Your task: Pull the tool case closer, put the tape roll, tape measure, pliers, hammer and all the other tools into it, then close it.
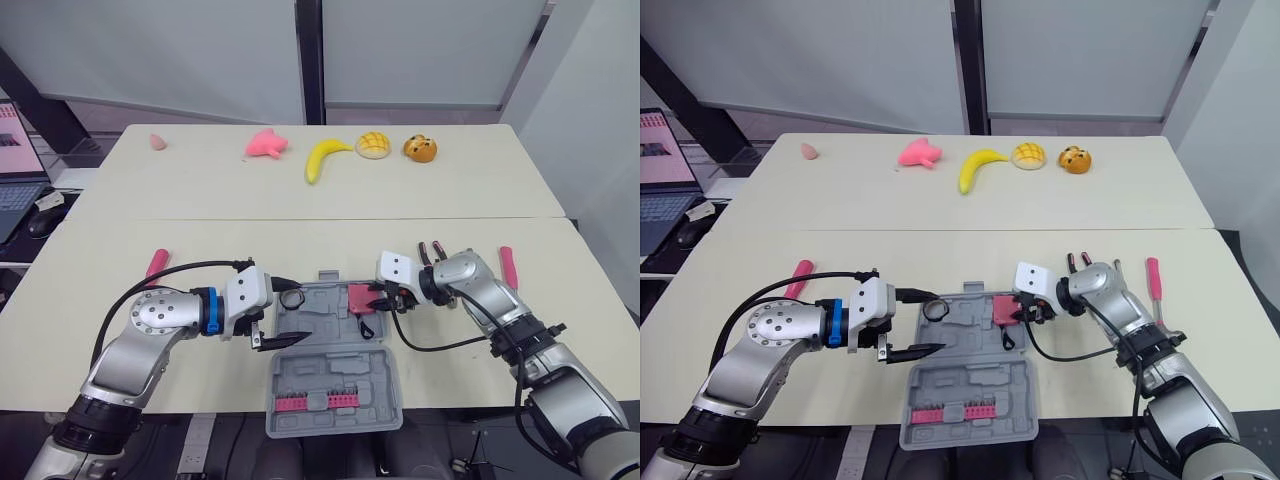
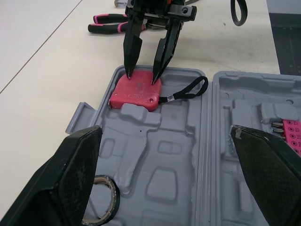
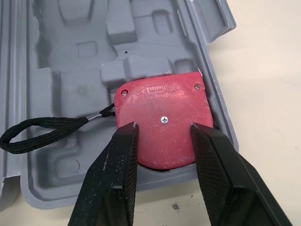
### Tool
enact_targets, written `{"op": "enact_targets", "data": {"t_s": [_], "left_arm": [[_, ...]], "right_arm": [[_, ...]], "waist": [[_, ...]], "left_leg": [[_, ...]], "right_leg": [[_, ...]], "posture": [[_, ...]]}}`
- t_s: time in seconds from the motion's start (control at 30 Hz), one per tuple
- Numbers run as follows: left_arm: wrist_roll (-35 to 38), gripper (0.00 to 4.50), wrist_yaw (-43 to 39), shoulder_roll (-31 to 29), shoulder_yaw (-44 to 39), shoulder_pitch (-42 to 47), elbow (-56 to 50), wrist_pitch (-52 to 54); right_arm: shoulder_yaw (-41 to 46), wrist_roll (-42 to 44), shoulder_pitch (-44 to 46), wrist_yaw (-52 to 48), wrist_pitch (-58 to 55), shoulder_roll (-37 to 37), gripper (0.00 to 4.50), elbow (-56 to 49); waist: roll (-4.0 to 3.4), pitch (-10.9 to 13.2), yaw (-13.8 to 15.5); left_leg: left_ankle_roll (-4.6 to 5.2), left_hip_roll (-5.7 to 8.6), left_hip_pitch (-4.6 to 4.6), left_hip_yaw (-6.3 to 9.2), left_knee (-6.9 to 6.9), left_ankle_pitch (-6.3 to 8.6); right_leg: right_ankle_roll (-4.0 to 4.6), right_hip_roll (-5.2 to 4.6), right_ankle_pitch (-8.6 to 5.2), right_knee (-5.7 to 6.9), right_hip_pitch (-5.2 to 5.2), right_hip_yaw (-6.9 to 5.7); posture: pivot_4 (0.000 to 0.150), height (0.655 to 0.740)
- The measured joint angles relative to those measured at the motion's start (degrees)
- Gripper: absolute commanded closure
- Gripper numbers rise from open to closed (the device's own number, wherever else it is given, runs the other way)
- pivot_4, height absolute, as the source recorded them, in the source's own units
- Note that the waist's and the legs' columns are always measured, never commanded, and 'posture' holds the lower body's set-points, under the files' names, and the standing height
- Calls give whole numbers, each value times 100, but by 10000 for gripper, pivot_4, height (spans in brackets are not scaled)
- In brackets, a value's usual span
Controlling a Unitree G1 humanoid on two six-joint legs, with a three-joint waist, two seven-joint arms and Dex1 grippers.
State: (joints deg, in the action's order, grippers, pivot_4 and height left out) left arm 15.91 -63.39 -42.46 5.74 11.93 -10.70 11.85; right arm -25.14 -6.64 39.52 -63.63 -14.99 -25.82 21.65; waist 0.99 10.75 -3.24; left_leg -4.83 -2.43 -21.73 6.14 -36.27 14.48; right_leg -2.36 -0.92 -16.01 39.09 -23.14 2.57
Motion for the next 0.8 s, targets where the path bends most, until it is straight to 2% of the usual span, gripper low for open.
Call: {"op": "enact_targets", "data": {"t_s": [0.3,0.43,0.6,0.8], "left_arm": [[73,0,-76,-2,-147,4,198,-76],[191,0,-101,-9,-512,-34,518,-352],[283,0,-84,-100,-1133,-173,1129,-661],[332,0,326,-206,-2164,-646,2152,-889]], "right_arm": [[27,-56,-57,125,102,100,27238,-71],[327,142,-394,291,-74,59,27238,-773],[1322,513,-936,837,-446,-254,27238,-2355],[2972,866,-2902,1616,-1071,-682,27238,-4028]], "waist": [[-1,-3,-1],[-4,0,-1],[-4,0,15],[-3,-1,107]], "left_leg": [[0,-1,2,1,0,0],[0,-1,-7,0,1,0],[0,-1,-9,1,8,0],[0,-1,-10,0,18,1]], "right_leg": [[0,1,0,1,0,0],[0,1,0,0,-8,0],[0,-1,0,-4,-9,-2],[1,-3,-2,-9,-9,-5]], "posture": [[1500,7400],[1500,7400],[1500,7400],[1500,7400]]}}
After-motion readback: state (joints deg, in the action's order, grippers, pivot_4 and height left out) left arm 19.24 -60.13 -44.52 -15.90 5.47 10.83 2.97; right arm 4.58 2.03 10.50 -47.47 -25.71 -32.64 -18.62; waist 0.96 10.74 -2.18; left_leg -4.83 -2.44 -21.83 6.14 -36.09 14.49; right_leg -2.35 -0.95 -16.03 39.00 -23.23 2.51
